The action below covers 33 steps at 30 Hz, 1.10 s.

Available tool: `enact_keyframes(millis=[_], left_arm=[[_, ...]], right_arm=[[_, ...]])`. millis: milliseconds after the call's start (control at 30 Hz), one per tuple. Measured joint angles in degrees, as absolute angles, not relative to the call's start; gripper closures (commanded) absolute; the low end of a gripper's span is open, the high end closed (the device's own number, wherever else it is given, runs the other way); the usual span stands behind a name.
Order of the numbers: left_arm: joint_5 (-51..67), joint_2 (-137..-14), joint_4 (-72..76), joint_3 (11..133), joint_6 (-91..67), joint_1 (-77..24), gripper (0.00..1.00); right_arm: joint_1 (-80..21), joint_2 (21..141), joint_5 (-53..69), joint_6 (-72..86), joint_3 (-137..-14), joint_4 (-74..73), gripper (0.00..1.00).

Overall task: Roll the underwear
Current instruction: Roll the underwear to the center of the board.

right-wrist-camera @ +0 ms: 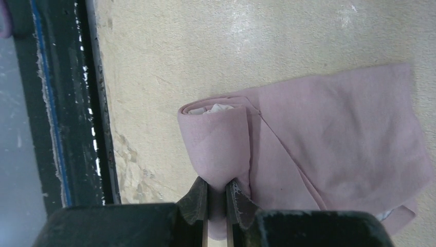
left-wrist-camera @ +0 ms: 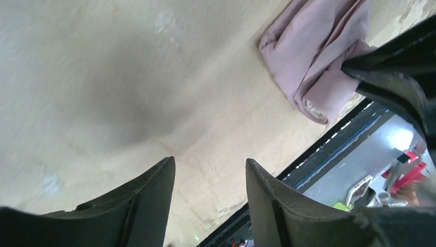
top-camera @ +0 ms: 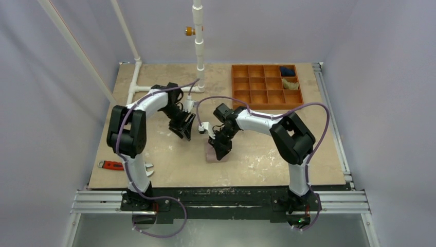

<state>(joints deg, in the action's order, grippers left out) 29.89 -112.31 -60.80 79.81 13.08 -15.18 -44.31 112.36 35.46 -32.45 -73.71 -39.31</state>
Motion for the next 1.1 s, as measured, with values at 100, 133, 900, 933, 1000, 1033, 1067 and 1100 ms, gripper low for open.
enact_keyframes(millis=[100,133,900,933,1000,1033,1067,1100], left_arm=[[28.32,-107.37,-59.44,76.93,13.13,-13.32,0.48],[27.79,-105.47,-58.92,75.64,13.13,-12.91,0.48],[25.69,-76.93,-43.51,56.97,21.50,-24.77,0.48],[25.69,-77.03,-43.29,56.99,21.61,-25.47,0.48],[25.65,-77.60,-42.78,57.12,21.69,-27.29,0.48],[25.56,-78.08,-42.54,57.34,21.80,-28.36,0.48],[25.43,-78.67,-42.22,57.58,21.91,-29.58,0.48],[25.32,-79.13,-41.76,57.74,22.04,-30.65,0.47]], right_arm=[[-43.33,115.35,37.65,-33.15,-77.23,-43.29,1.00],[-43.03,116.51,38.37,-33.54,-78.70,-44.93,1.00],[-36.53,141.14,54.63,-37.82,-98.08,-80.31,1.00],[-36.07,140.99,54.63,-36.99,-97.23,-80.27,1.00],[-34.79,140.40,54.48,-35.29,-94.98,-79.90,1.00],[-34.11,139.96,54.43,-35.03,-93.84,-79.46,1.00],[-33.58,139.24,54.28,-34.57,-92.71,-78.70,1.00],[-33.17,138.56,53.80,-34.15,-91.83,-78.19,1.00]])
